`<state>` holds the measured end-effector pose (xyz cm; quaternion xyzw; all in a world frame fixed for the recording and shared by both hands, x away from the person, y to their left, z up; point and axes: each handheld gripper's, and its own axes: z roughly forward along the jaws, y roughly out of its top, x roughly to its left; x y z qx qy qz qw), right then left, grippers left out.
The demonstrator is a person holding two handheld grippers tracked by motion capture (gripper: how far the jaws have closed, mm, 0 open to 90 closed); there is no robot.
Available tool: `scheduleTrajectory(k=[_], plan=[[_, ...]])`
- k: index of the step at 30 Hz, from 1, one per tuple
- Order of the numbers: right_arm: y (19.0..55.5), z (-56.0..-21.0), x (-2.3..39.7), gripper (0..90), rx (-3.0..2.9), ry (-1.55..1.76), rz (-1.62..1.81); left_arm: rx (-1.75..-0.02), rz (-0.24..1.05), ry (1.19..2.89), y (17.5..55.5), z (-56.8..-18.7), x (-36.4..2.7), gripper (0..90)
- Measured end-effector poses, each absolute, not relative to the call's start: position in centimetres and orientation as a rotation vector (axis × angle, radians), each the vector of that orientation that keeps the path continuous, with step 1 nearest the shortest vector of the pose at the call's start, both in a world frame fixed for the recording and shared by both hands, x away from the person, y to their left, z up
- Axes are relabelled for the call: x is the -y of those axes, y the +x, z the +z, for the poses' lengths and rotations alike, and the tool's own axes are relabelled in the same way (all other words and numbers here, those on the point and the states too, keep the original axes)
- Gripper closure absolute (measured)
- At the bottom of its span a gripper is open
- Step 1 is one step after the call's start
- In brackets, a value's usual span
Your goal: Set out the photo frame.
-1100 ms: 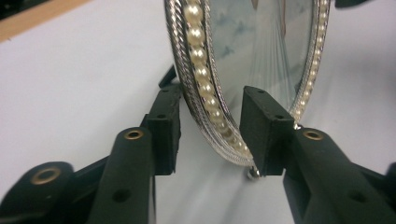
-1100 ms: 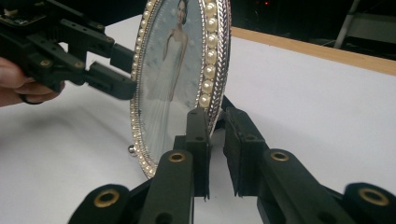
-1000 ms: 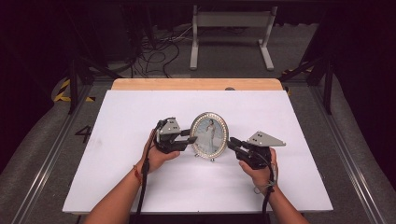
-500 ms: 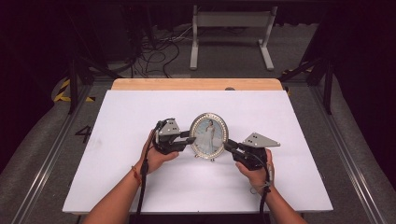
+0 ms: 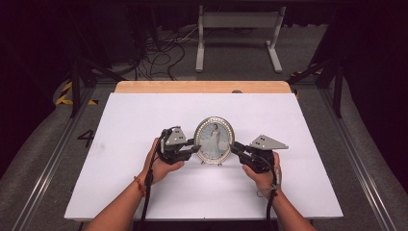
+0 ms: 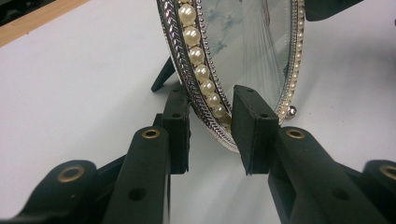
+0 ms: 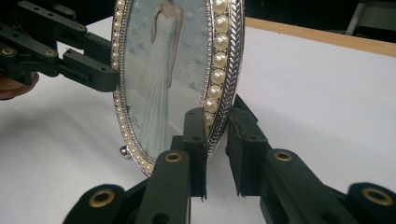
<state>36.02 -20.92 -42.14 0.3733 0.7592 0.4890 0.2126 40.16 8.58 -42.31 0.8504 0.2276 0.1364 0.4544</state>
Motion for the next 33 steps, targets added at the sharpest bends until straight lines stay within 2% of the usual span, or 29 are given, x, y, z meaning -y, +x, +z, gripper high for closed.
scheduleTrajectory(k=[26, 30, 33], plan=[[36.38, -42.01, 20.88, 76.6, -2.095, 1.031, 1.301, -0.548, 0.344, 2.091, 39.63, -42.54, -8.35, 68.8], [36.13, -42.01, 20.83, 76.1, -2.096, 1.015, 1.273, -0.534, 0.346, 2.105, 39.56, -42.58, -8.33, 64.5], [36.1, -41.93, 20.97, 75.6, -2.11, 1.009, 1.27, -0.533, 0.345, 2.106, 39.6, -42.59, -8.47, 65.3]])
